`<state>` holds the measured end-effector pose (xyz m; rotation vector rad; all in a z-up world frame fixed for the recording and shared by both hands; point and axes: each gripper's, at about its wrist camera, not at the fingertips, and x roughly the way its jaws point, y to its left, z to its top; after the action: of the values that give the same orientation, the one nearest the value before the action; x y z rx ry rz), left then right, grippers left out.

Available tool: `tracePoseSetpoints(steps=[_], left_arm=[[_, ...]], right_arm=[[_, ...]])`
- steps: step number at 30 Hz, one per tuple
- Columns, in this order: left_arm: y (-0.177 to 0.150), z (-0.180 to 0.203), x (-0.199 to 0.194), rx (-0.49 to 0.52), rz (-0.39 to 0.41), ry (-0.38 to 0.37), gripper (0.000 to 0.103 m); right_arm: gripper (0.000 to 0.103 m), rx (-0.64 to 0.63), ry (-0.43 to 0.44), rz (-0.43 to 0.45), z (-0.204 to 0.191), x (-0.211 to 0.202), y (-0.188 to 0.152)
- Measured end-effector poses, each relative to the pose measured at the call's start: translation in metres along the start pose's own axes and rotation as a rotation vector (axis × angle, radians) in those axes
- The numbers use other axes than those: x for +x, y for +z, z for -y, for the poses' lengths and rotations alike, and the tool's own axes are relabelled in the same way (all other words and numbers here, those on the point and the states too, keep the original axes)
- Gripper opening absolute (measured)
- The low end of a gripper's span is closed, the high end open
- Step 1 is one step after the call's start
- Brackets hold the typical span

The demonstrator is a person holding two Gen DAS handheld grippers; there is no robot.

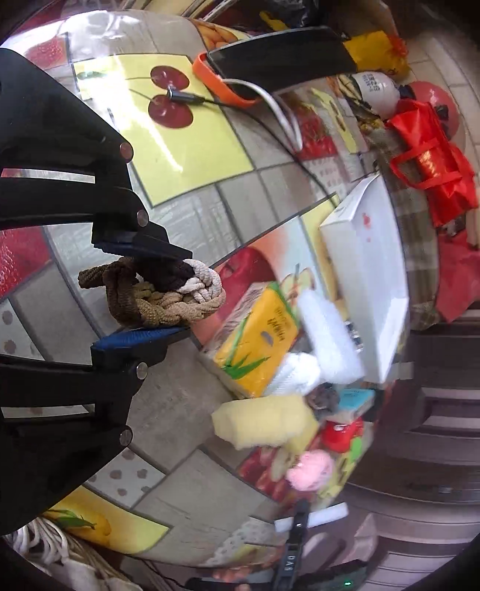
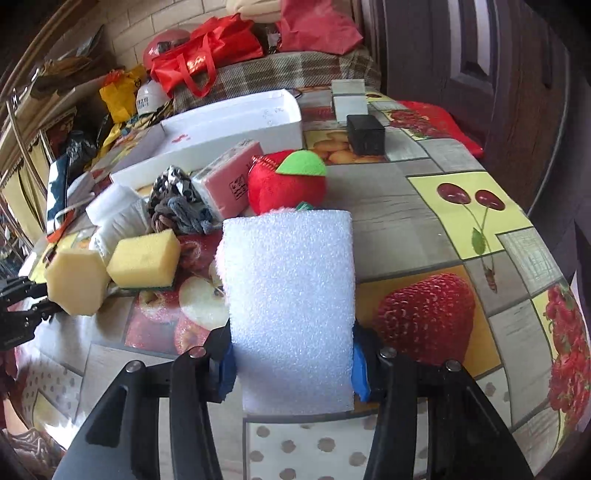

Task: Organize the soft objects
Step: 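Grasp the braided rope knot with the left tool while the right grasps a foam block, then drop the knot into the white box with the left tool while the right releases the foam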

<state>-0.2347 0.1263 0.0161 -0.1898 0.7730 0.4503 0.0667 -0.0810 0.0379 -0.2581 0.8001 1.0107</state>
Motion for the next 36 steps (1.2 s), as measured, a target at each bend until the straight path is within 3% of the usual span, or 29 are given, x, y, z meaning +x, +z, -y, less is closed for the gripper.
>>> tracePoseSetpoints(steps=[4,8,11,15,19,28,32,36], left_arm=[[0.016,-0.023,-0.027,-0.134,0.221,0.136,0.033],[0.034,-0.031,-0.011,-0.212,0.301,0.263,0.033],[0.047,-0.028,0.013,-0.198,0.299,0.309,0.033],[0.065,-0.026,0.02,-0.187,0.4,0.353,0.033],[0.083,-0.034,0.032,-0.185,0.44,0.365,0.033],[0.088,-0.071,0.033,-0.32,0.473,0.404,0.034],[0.098,-0.063,0.044,-0.272,0.468,0.419,0.034],[0.116,-0.057,0.063,-0.232,0.434,0.374,0.034]], right_arm=[[0.049,0.049,0.103,0.21,-0.002,-0.039,0.011],[0.049,0.078,0.166,0.287,-0.025,-0.024,0.025],[0.049,0.061,0.111,0.321,-0.042,0.002,0.034],[0.049,0.024,0.044,0.329,-0.051,0.035,0.049],[0.05,-0.052,-0.024,0.41,-0.056,0.049,0.07],[0.05,-0.189,0.066,0.428,-0.113,0.097,0.111],[0.049,-0.176,0.132,0.39,-0.131,0.12,0.125],[0.049,-0.087,0.072,0.397,-0.107,0.13,0.137]])
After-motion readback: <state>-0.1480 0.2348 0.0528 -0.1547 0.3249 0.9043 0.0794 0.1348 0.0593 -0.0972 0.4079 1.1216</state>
